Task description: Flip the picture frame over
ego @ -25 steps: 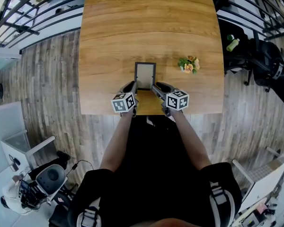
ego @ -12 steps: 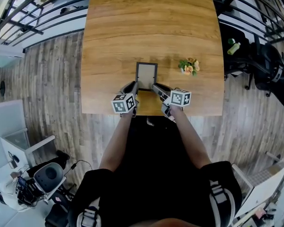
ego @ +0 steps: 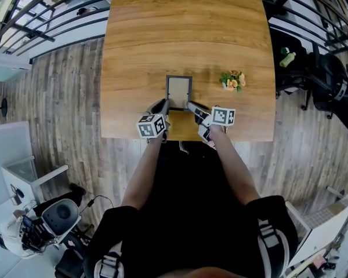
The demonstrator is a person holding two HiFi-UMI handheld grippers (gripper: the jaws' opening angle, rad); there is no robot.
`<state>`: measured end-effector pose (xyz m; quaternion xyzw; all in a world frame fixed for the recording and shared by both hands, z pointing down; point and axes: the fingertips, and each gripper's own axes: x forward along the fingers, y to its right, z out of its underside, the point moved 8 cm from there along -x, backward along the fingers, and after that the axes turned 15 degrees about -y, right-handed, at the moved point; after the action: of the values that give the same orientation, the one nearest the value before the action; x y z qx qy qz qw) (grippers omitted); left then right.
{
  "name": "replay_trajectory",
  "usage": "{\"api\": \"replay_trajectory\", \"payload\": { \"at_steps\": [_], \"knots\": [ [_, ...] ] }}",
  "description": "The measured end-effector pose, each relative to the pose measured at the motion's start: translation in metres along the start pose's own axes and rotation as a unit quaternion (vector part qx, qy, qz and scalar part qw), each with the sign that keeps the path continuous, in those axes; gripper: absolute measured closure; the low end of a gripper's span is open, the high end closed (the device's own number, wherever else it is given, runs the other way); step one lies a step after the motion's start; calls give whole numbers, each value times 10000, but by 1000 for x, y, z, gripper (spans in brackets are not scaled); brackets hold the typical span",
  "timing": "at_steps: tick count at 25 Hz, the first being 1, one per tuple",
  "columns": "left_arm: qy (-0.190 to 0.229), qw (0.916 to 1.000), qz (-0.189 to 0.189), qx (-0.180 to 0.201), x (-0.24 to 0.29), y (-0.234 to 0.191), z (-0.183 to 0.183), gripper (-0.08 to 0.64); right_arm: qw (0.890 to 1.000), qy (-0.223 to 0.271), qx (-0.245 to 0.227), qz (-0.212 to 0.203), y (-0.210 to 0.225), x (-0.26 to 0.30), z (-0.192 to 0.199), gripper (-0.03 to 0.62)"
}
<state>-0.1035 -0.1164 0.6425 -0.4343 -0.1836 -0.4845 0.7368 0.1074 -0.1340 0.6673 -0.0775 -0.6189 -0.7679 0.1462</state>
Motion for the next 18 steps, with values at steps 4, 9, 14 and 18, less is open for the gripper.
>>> {"api": "replay_trajectory", "payload": {
  "at_steps": [4,9,14,18],
  "knots": [
    [-69,9999,-32,70,6,-3,0,501,9998,4,-93,167,-2,2,-3,523],
    [-123,9999,-50,88,14,-7,-5,500,9998,37,-40,206,0,5,-10,523],
    [-165,9998,-28,120,11,-11,-12,494,9985,40,-357,415,-8,9,-14,523],
    [-89,9998,-105,123,8,-8,-15,492,9950,10,-699,714,-10,7,-18,523]
  ]
}}
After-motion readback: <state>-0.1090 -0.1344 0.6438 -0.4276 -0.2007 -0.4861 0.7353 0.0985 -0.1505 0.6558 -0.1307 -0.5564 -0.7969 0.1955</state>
